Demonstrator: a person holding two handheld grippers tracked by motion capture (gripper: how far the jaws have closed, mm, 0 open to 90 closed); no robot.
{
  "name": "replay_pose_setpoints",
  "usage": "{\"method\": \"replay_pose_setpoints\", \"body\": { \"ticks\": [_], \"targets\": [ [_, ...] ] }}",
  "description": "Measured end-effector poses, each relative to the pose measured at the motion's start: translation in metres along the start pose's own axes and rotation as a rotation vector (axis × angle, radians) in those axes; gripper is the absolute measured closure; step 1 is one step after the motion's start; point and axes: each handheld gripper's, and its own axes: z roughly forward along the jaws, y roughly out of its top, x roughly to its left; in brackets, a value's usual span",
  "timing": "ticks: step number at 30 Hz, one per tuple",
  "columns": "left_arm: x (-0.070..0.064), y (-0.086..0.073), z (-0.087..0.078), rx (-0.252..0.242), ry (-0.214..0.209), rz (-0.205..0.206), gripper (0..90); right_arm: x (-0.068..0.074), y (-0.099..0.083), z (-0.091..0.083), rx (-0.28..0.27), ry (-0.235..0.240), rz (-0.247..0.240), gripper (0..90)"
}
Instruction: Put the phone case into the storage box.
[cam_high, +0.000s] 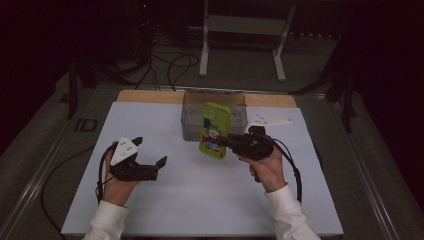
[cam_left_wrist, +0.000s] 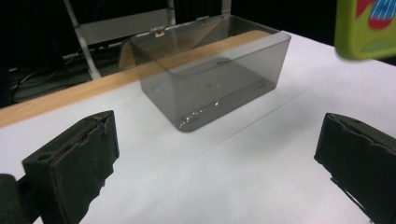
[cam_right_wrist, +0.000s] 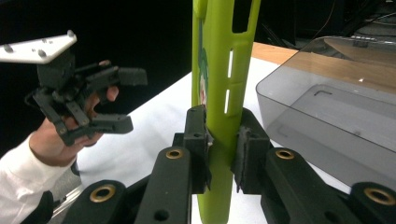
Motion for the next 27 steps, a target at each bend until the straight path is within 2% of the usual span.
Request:
{"method": "replay_pose_setpoints", "body": {
  "ticks": [4,8,12,20,27],
  "targets": [
    [0.005,-0.012,-0.007,-0.012,0.015,-0.016,0.0,-0.001,0.002,-0.001,-0.004,-0.008,0.009,77.9],
    [0.007,-0.023,-0.013,0.005,0.049,0.003,0.0,-0.002,0.002,0.0,-0.006,-0.016,0.018,77.8],
    [0.01,-0.037,-0.019,-0.005,0.054,-0.001,0.0,-0.002,0.003,0.0,-0.006,-0.018,0.025,77.9],
    [0.014,-0.063,-0.026,0.009,0.077,-0.02,0.0,-0.003,0.005,0.001,-0.002,-0.036,0.039,77.9],
    [0.015,-0.074,-0.028,-0.006,0.092,-0.034,0.0,-0.006,0.01,0.0,-0.007,-0.048,0.066,77.9]
  ]
}}
